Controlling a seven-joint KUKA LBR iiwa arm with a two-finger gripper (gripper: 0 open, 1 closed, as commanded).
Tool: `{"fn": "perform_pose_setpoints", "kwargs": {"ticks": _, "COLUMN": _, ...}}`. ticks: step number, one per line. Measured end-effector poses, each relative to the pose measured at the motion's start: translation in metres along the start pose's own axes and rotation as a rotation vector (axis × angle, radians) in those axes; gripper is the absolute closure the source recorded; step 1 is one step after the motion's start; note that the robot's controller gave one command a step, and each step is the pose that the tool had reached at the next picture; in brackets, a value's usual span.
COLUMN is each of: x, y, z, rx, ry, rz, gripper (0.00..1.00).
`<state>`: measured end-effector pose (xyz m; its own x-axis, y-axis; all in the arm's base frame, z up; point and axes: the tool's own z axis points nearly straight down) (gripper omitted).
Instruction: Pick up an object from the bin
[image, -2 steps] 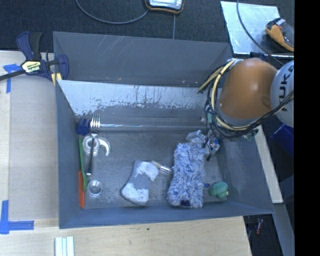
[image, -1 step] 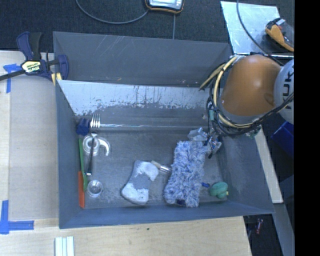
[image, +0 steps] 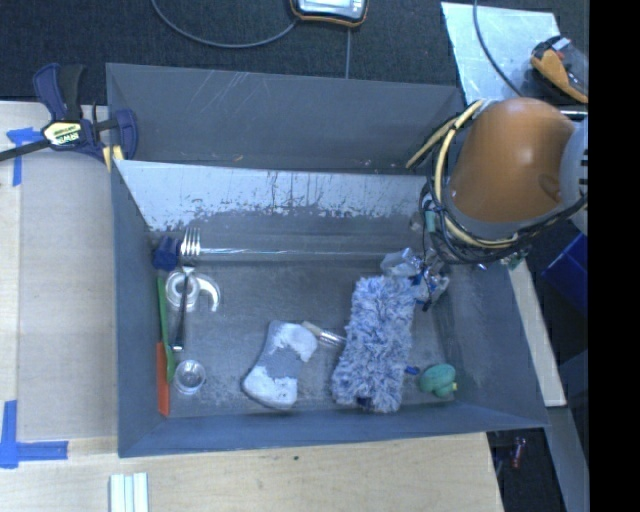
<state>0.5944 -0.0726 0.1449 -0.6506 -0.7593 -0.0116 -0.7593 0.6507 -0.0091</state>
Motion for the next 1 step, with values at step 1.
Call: {"fn": "perform_pose_setpoints", "kwargs": {"ticks": 1, "x": -0.0010, "y": -0.0014, "z": -0.0151, "rx": 0.006, "ry": -0.004, "rz": 0.002, "gripper": 1.00}}
